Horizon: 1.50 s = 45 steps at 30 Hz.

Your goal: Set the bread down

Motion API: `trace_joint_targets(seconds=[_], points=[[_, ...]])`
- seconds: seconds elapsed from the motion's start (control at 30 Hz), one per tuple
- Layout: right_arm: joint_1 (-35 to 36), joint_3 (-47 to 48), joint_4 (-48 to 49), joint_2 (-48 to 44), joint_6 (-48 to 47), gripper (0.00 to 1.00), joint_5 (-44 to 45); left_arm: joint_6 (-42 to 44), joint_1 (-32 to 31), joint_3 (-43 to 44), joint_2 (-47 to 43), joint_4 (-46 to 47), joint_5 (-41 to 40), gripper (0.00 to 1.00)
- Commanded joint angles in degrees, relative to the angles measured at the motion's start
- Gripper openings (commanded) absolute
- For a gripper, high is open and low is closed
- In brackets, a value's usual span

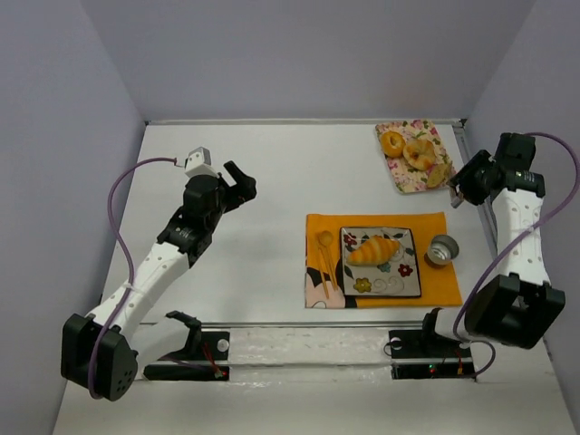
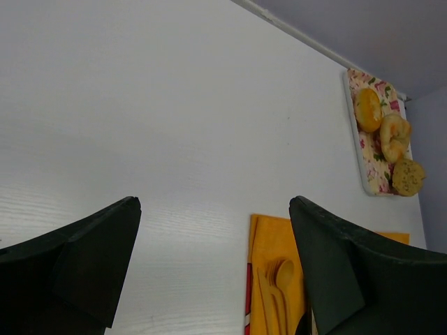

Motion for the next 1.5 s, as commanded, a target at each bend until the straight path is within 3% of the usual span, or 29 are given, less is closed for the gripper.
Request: trace_joint_targets(seconds=[0.0, 0.37, 0.7, 0.83, 0.87, 0.97, 1.13, 1.33, 1.47], points=[[0.3, 6.6, 7.5, 7.1, -4.0, 0.47, 8.0, 1.0, 0.2, -0.2, -2.5, 1.0, -1.6, 0.99], [0.3, 14.2, 9.2, 21.7, -8.6, 0.46, 3.5, 1.0, 0.2, 0.5, -0.9, 1.0, -2.4, 0.99], [0.3, 11.2, 9.7, 26.4, -7.1, 0.46, 1.3, 1.0, 0.2, 0.6, 0.0, 1.0, -2.6, 0.99], [0.3, 9.8, 10.2, 26.1, -6.6, 0.33, 1.4, 1.0, 0.2, 0.7, 0.4, 1.2, -2.4, 0.99], [0.3, 9.5, 10.2, 25.7, -6.7, 0.24, 1.2, 1.0, 0.2, 0.8, 0.4, 1.1, -2.4, 0.99], [0.3, 9.3, 10.3, 23.3, -6.7, 0.14, 1.3, 1.0, 0.2, 0.9, 0.5, 1.1, -2.3, 0.99], [0.3, 9.6, 10.2, 17.8, -6.7, 0.07, 1.5, 0.8, 0.2, 0.7, 0.4, 1.2, -1.9, 0.99], [0.3, 8.8, 9.8, 14.3, -7.0, 0.07, 1.1, 0.6, 0.2, 0.6, -0.1, 1.2, -1.4, 0.99], [0.3, 6.8, 9.3, 10.1, -6.3, 0.07, -4.3, 0.6, 0.2, 0.5, -0.3, 1.2, -1.3, 0.99]])
